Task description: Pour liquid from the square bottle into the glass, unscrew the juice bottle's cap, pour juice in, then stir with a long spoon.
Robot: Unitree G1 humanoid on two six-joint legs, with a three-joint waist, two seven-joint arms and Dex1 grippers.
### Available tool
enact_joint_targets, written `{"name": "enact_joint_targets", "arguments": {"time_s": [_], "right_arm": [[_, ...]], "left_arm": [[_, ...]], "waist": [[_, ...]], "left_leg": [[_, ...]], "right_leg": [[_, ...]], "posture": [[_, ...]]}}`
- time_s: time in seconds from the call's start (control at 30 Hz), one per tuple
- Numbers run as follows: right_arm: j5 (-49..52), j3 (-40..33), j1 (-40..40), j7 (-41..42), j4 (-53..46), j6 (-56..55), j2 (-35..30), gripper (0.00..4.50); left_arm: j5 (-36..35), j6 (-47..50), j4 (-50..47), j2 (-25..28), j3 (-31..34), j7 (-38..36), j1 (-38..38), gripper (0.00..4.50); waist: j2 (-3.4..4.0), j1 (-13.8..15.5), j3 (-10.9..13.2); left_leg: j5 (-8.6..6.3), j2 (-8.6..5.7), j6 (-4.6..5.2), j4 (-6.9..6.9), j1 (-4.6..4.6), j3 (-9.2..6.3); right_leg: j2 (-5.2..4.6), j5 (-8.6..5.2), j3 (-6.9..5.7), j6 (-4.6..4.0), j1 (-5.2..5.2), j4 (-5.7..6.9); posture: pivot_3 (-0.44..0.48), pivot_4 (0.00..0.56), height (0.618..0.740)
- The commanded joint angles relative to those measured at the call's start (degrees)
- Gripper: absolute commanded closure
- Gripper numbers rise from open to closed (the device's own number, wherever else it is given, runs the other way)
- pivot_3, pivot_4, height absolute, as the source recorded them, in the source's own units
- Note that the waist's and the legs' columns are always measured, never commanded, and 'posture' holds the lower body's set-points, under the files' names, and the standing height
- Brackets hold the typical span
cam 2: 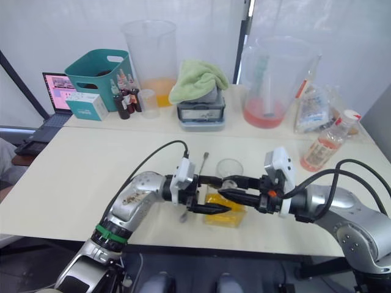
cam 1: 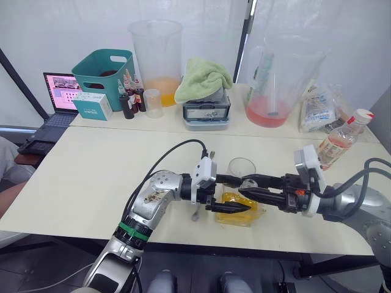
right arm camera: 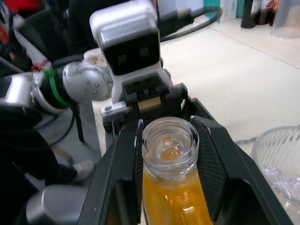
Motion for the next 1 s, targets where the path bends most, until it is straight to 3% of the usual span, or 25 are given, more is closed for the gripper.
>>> {"name": "enact_joint_targets", "arguments": {"time_s": [0.03, 0.23, 0.4, 0.57, 0.77, 1.0], "right_arm": [[4.2, -4.7, -1.1, -2.2, -1.4, -0.9, -0.1, 3.43], [3.7, -8.9, 0.7, -6.1, 1.7, -1.0, -0.9, 3.43], [-16.3, -10.0, 9.3, -12.9, 16.1, -8.7, -0.9, 3.43], [-28.8, -11.0, 10.7, -21.5, 29.9, -17.6, 3.0, 3.43], [-35.7, -11.5, 11.4, -24.7, 38.5, -24.6, 6.0, 3.43], [-36.9, -11.0, 11.9, -25.1, 42.0, -21.9, 7.6, 3.43]], "left_arm": [[1.4, 0.3, -0.1, 0.5, -1.0, -0.2, 0.0, 1.73], [1.3, 0.4, -0.2, 0.5, -1.1, -0.2, 0.0, 1.73], [1.1, 0.3, -0.2, 0.4, -1.0, 0.0, 0.0, 1.73], [1.1, 0.2, -0.1, 0.1, -1.0, 0.2, 0.0, 1.73], [1.1, 0.3, -0.2, 0.1, -0.8, 0.2, -0.2, 1.73], [1.0, 0.4, 0.3, -0.1, -0.5, 0.2, -0.8, 1.73]], "waist": [[0.00, 0.0, 0.0], [0.00, 0.0, 0.0], [0.00, 0.2, 0.0], [0.19, -0.1, 0.0], [0.37, -0.2, 0.0], [0.38, -0.3, 0.0]], "left_leg": [[0.00, 0.01, 0.00, -0.01, 0.00, -0.02], [0.00, 0.01, 0.00, -0.01, -0.01, -0.03], [0.00, -0.01, 0.00, -0.01, 0.00, -0.01], [0.00, -0.02, 0.00, -0.06, 0.03, 0.09], [0.00, -0.05, 0.00, -0.07, 0.04, 0.12], [0.00, -0.06, 0.00, -0.06, 0.03, 0.12]], "right_leg": [[0.01, 0.00, -0.03, 0.00, 0.01, -0.01], [0.01, 0.00, -0.03, 0.00, 0.02, -0.02], [0.00, 0.00, -0.02, 0.00, 0.04, -0.05], [0.01, 0.00, 0.09, 0.00, -0.02, -0.01], [0.00, 0.00, 0.15, 0.00, 0.01, -0.03], [0.00, 0.00, 0.18, 0.00, 0.01, -0.03]], "posture": [[0.000, 0.150, 0.740], [0.000, 0.150, 0.740], [0.000, 0.150, 0.740], [0.000, 0.150, 0.740], [0.000, 0.150, 0.740], [0.000, 0.150, 0.740]]}}
